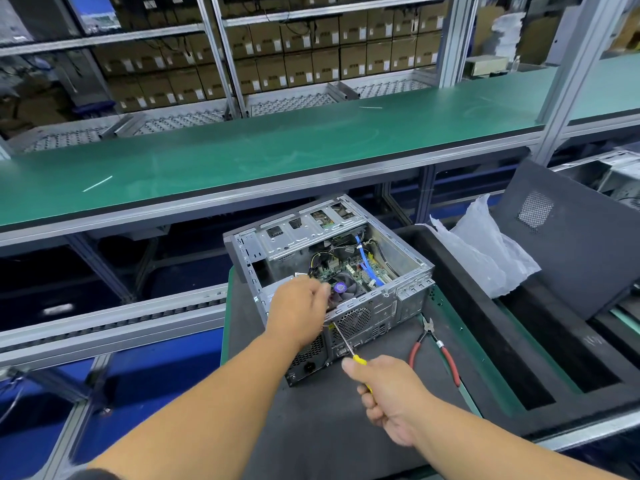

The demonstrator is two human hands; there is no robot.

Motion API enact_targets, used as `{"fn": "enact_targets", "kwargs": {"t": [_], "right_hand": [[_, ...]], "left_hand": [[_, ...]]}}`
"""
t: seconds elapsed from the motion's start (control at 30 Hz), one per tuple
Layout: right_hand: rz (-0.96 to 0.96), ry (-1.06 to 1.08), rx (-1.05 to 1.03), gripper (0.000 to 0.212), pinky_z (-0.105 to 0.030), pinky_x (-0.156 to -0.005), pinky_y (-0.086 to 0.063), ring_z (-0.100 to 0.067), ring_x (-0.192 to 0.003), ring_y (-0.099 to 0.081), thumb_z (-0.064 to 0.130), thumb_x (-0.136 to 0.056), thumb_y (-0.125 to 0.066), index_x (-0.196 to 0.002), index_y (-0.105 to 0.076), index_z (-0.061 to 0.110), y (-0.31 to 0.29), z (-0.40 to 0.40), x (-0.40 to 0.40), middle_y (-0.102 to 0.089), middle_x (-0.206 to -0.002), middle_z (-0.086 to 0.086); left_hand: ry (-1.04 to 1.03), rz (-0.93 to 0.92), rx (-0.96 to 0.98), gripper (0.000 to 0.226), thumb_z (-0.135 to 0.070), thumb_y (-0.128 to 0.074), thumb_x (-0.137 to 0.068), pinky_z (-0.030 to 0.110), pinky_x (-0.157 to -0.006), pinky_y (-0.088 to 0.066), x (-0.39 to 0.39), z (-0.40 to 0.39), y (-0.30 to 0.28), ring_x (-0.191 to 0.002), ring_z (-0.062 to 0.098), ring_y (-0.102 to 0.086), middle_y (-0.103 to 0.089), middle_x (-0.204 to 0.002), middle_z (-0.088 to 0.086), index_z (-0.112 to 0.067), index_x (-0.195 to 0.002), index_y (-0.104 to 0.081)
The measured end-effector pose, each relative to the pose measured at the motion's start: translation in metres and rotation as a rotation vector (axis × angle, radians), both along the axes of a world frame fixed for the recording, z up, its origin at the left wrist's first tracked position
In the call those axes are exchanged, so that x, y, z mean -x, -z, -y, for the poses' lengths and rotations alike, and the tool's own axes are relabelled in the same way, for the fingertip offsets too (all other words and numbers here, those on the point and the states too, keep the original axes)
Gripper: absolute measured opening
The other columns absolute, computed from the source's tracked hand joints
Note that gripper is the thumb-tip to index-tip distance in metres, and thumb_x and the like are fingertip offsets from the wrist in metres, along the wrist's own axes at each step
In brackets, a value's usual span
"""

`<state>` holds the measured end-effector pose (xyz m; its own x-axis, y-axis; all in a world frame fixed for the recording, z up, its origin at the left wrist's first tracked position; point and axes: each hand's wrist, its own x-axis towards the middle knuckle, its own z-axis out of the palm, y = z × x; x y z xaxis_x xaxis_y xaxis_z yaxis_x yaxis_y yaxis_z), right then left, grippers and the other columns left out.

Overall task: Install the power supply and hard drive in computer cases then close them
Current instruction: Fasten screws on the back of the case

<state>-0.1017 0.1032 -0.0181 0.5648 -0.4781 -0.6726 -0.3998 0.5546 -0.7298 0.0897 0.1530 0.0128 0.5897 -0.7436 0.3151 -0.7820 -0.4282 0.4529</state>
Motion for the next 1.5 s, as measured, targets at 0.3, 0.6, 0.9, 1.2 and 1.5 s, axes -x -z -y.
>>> {"fn": "enact_targets", "kwargs": {"t": [0.3,0.6,0.9,1.2,1.5], "right_hand": [[-0.002,-0.065,-0.073,0.055,-0.02,-0.042,-0.026,-0.013,-0.043,-0.042,0.057,-0.106,-0.039,-0.096,-0.064,0.009,0.005,-0.002,-0.002,-0.076,-0.077,-0.008],[0.057,0.038,-0.127,0.04,-0.019,-0.041,-0.025,-0.01,-0.043,-0.038,0.047,-0.102,-0.06,-0.089,-0.063,0.008,0.004,-0.002,-0.003,-0.063,-0.061,-0.006],[-0.053,-0.125,0.178,0.057,-0.022,-0.043,-0.031,-0.016,-0.041,-0.041,0.053,-0.106,-0.041,-0.09,-0.07,0.007,0.013,0.004,0.008,-0.064,-0.061,-0.007],[-0.173,-0.192,0.339,0.048,-0.02,-0.043,-0.032,-0.015,-0.041,-0.042,0.047,-0.104,-0.049,-0.092,-0.07,0.005,0.031,0.008,0.038,-0.06,-0.057,-0.002],[-0.147,-0.176,0.321,0.046,-0.022,-0.046,-0.032,-0.016,-0.045,-0.04,0.051,-0.1,-0.056,-0.09,-0.071,0.008,0.036,0.009,0.042,-0.059,-0.058,-0.001]], "left_hand": [[-0.269,-1.203,0.379,0.043,0.011,-0.036,-0.078,0.023,-0.042,-0.022,0.064,-0.045,-0.002,-0.046,0.012,-0.033,-0.047,-0.057,0.003,-0.011,-0.078,-0.072],[-0.472,-1.719,0.484,0.029,0.015,-0.035,-0.101,0.021,-0.044,-0.051,0.08,-0.065,0.044,-0.057,0.019,-0.062,-0.07,-0.076,0.018,0.007,-0.109,-0.063],[-0.523,-1.557,0.38,0.021,-0.019,-0.043,-0.109,0.019,-0.04,-0.021,0.084,-0.043,0.066,-0.042,0.01,-0.032,-0.049,-0.053,0.0,-0.01,-0.106,-0.062],[-0.514,-1.63,0.479,0.014,-0.003,-0.052,-0.104,0.022,-0.044,-0.037,0.083,-0.024,0.078,-0.051,0.012,-0.043,-0.055,-0.059,0.003,-0.01,-0.094,-0.06],[-0.512,-1.629,0.411,0.028,-0.031,-0.074,-0.094,0.02,-0.038,-0.036,0.087,-0.015,0.09,-0.043,0.01,-0.047,-0.059,-0.058,0.002,-0.012,-0.077,-0.062]]}}
